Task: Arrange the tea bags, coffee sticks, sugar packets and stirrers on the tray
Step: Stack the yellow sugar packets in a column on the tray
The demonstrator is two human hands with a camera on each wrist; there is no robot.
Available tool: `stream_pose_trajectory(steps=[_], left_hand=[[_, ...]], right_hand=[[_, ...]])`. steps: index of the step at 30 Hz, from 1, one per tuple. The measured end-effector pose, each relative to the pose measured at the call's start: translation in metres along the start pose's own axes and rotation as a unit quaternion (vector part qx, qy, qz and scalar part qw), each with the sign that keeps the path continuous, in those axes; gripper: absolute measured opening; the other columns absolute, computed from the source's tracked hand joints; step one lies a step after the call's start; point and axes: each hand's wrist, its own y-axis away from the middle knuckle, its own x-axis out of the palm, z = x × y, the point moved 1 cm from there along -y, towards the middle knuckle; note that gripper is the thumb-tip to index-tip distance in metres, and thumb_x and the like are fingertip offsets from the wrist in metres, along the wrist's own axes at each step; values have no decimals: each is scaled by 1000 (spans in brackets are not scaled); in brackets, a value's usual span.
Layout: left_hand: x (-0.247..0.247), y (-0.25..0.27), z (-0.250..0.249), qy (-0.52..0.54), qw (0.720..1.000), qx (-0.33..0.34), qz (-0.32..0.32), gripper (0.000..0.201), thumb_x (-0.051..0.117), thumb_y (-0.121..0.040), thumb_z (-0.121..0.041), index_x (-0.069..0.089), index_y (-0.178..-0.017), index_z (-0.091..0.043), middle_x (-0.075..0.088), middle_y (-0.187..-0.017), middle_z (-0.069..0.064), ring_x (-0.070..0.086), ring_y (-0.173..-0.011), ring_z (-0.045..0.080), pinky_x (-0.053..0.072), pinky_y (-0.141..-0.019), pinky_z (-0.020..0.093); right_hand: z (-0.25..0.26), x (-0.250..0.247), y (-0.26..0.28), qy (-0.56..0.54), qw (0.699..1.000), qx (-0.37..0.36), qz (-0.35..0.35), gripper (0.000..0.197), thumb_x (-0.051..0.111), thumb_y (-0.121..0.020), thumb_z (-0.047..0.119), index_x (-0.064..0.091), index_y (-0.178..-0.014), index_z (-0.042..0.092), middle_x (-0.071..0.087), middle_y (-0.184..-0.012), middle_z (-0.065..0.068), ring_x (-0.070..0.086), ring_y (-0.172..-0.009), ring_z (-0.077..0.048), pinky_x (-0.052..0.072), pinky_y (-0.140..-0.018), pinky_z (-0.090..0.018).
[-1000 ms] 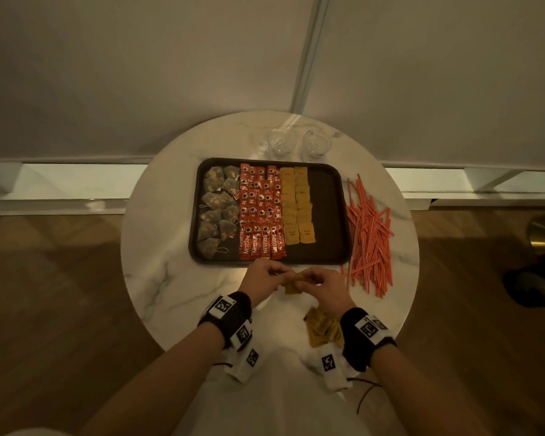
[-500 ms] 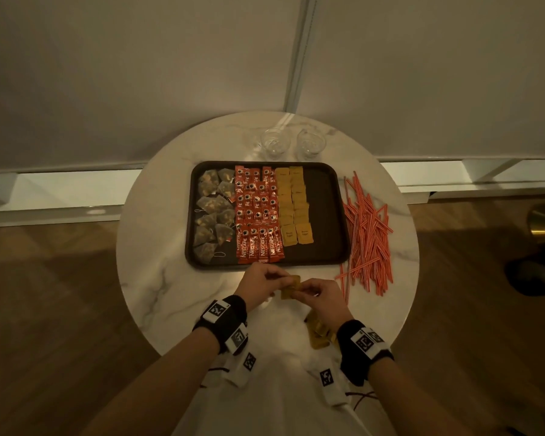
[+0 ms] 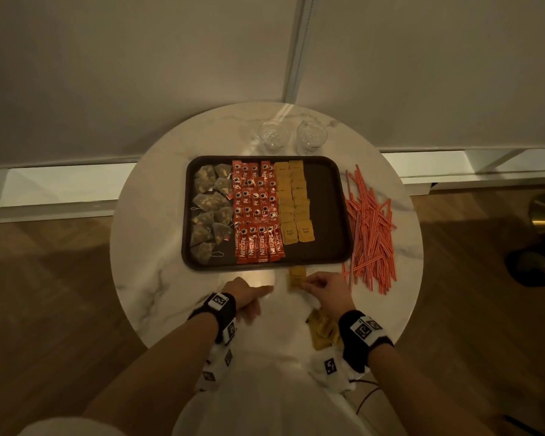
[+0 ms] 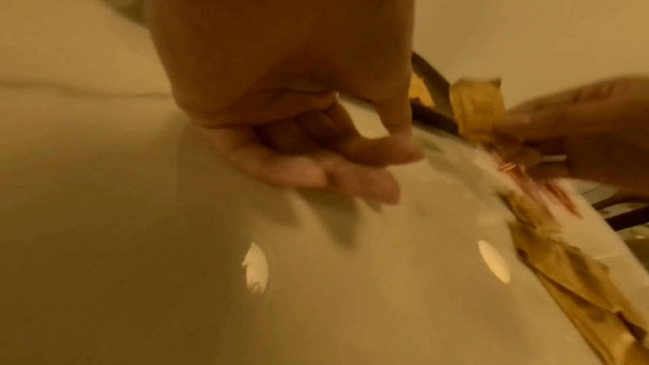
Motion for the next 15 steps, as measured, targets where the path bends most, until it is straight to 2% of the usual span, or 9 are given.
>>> stream_pose_trajectory(steps=[2,4,7,8,11,15], left_hand=[[-1,-2,-1,-2,1000,-10,-5,65,58,-87,-65,72,-72,-3,67,-51,3,64,-44,13,46,-44,18],[1,-6,0,-22,999,-10,-24,67,56,-86,-68,73,-70,-6,68,-52,2,65,-45,13,48,-52,20],[4,-12,2,-24,998,-22,-46,68,57,-85,-70,74,-69,-6,69,-55,3,65,-46,14,52,-58,23],[4,-14,2,-25,998,-28,-44,68,57,-84,-70,74,-69,-6,70,-56,4,65,-47,14,53,-59,23],[3,-17,3,-26,998,-37,-38,66,59,-83,-70,74,-69,-8,71,-57,4,66,-48,14,53,-59,24],[3,-21,5,-37,998,-45,-36,70,58,-80,-75,75,-67,-9,72,-59,5,68,-52,16,60,-75,32]], right_hand=[[8,-1,-13,2,1000,-7,-15,9,76,-84,18,75,-92,15,71,-87,0,65,-83,-12,49,-75,-22],[18,-2,-25,9,999,-15,-29,8,76,-85,19,74,-91,15,69,-83,2,61,-78,-8,46,-70,-17],[28,-3,-44,23,998,-20,-52,7,77,-84,18,73,-89,16,68,-82,2,61,-76,-8,44,-65,-11],[31,-4,-50,28,998,-20,-55,8,77,-84,18,73,-90,15,68,-84,1,61,-78,-9,45,-67,-11],[33,-3,-64,48,997,-13,-56,13,77,-84,17,74,-94,10,68,-87,-2,62,-81,-13,51,-75,-21],[31,1,-78,55,997,-10,-55,12,77,-84,16,73,-93,8,65,-82,0,58,-76,-9,43,-70,-17]])
